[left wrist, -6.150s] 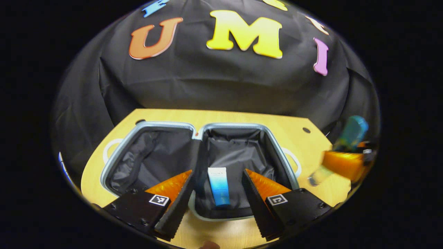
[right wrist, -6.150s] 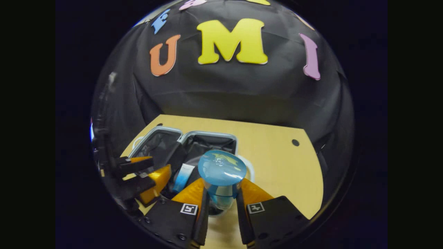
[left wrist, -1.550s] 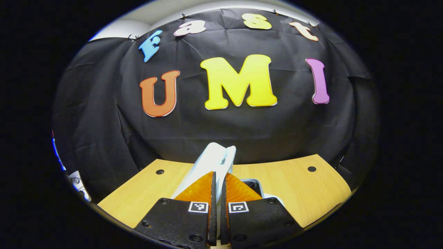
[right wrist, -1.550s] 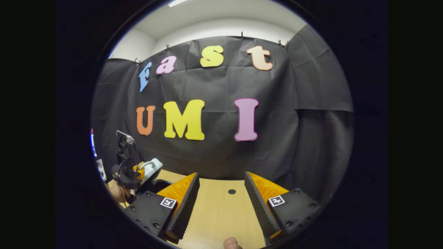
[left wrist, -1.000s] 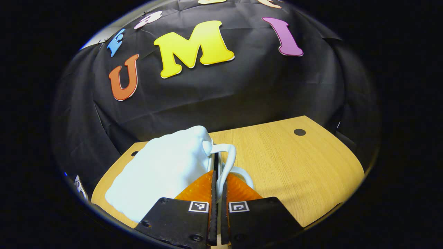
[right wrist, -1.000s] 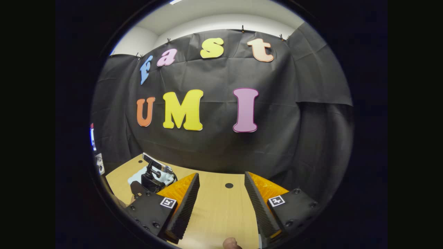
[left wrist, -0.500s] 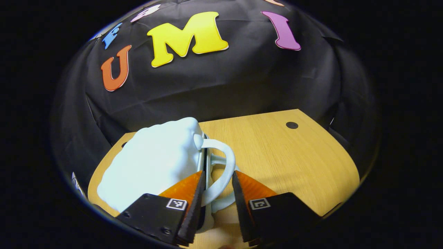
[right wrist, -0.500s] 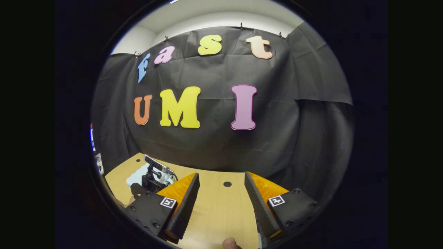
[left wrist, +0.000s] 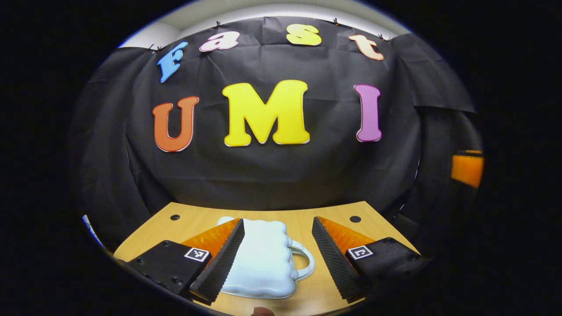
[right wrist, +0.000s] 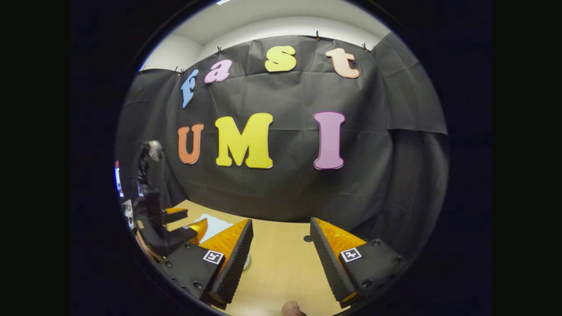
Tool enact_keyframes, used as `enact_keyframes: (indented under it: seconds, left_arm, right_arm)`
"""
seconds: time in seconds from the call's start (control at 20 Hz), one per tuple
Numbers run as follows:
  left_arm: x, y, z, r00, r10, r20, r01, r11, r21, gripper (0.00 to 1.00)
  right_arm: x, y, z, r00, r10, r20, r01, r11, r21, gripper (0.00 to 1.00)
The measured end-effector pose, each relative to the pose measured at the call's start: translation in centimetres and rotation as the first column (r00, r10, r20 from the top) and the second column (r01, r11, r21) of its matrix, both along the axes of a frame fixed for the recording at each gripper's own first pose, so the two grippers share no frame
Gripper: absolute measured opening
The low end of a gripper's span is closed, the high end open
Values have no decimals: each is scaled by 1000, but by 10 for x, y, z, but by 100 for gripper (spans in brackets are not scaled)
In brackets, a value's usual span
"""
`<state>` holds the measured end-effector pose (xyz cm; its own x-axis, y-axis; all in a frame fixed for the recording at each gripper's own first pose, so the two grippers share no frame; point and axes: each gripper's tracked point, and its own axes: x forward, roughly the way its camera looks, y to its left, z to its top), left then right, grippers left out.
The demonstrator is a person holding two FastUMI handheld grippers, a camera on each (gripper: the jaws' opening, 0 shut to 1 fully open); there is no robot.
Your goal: First open the suitcase, pack the skin care products into it, and then close the suitcase.
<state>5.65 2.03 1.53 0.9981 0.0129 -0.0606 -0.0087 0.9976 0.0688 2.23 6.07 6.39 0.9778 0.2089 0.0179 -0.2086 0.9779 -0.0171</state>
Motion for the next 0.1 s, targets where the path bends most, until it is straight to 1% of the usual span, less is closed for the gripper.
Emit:
enact_keyframes:
  seconds: [0.1]
  left_arm:
    - [-23,22,15,1000,25,3,-25,1000,-16,98]
  right_arm:
    - [-1,26,-6,1000,18,-6,-18,1000,-4,78]
